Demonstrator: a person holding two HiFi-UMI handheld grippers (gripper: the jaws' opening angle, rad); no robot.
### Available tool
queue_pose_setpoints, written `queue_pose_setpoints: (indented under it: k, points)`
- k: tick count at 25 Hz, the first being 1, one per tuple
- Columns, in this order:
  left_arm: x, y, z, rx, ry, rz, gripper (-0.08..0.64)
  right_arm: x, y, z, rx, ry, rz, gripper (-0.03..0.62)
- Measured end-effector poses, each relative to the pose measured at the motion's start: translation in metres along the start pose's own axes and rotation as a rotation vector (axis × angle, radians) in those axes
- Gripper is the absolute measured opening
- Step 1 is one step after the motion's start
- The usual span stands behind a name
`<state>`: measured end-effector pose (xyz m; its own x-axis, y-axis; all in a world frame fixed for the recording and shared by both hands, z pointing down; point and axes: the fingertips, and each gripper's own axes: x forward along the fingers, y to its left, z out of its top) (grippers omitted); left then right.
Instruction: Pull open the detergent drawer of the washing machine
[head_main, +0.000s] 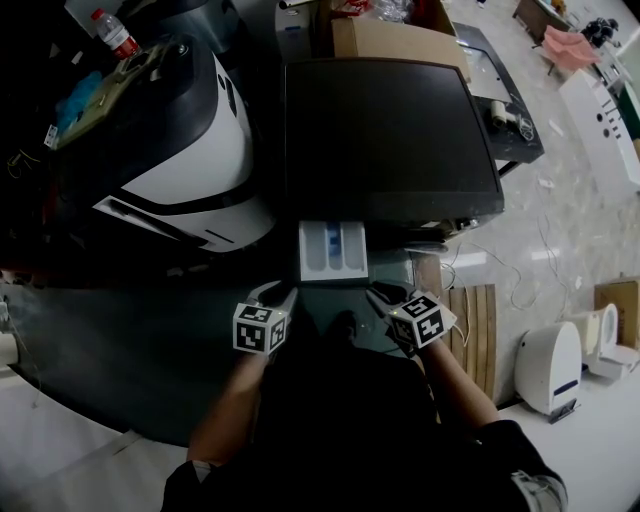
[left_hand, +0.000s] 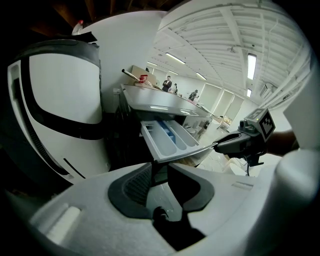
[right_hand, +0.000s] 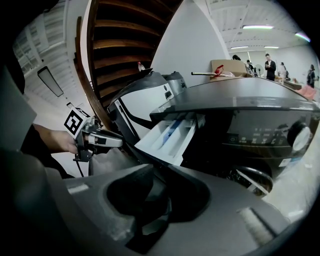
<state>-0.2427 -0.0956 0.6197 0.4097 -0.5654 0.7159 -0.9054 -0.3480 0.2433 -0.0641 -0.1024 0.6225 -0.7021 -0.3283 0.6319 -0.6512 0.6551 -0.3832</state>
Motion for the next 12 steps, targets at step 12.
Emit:
queue_pose_setpoints:
  k: [12]
  points:
    - [-0.0041,-0.0004,-0.0010,-0.039,-0.020,0.002,0.100,-0.0029,0.0039,-0.0015,-0.004,0.002,-0.008,0.087]
